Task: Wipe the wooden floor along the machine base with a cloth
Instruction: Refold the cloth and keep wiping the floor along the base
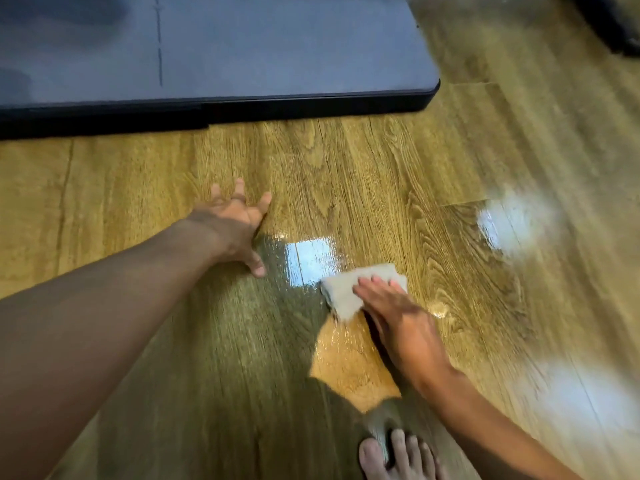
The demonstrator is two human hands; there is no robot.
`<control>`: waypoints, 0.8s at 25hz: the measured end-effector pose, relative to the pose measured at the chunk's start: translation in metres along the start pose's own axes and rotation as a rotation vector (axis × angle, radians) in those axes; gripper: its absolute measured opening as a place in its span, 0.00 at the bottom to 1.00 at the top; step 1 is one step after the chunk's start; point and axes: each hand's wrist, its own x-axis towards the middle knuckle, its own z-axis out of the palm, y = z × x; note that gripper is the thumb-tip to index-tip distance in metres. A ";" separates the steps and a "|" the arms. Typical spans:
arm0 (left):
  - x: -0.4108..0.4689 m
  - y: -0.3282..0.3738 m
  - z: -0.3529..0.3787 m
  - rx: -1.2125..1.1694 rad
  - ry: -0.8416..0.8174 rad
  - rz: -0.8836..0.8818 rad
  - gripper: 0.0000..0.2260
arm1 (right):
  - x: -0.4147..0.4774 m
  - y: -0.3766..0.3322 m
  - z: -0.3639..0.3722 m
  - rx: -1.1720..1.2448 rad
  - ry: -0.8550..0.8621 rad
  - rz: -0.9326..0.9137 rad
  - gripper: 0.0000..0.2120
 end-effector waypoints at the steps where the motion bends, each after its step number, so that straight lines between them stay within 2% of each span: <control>1: 0.005 0.004 -0.004 -0.041 -0.024 -0.003 0.58 | 0.028 -0.003 0.000 0.000 -0.009 0.032 0.25; 3: 0.012 0.013 -0.009 -0.060 -0.048 -0.011 0.57 | 0.059 -0.003 0.003 0.016 -0.033 0.035 0.19; 5: 0.014 0.013 -0.007 -0.027 -0.050 -0.004 0.58 | 0.049 0.000 0.005 0.027 -0.015 0.004 0.17; 8: 0.016 0.010 0.000 -0.015 -0.053 0.015 0.56 | 0.009 0.003 0.006 0.033 0.057 -0.090 0.22; 10: 0.017 0.010 0.000 -0.003 -0.053 0.030 0.54 | 0.045 0.008 0.008 0.015 0.080 -0.098 0.25; 13: 0.016 0.010 -0.003 -0.023 -0.058 0.017 0.55 | 0.142 0.000 0.005 -0.018 0.059 -0.010 0.22; 15: 0.018 0.009 -0.002 -0.026 -0.061 0.017 0.56 | 0.169 -0.002 0.010 -0.005 0.082 0.027 0.25; 20: 0.025 0.010 0.002 -0.089 -0.092 0.013 0.59 | 0.112 0.007 0.025 0.021 0.142 -0.031 0.25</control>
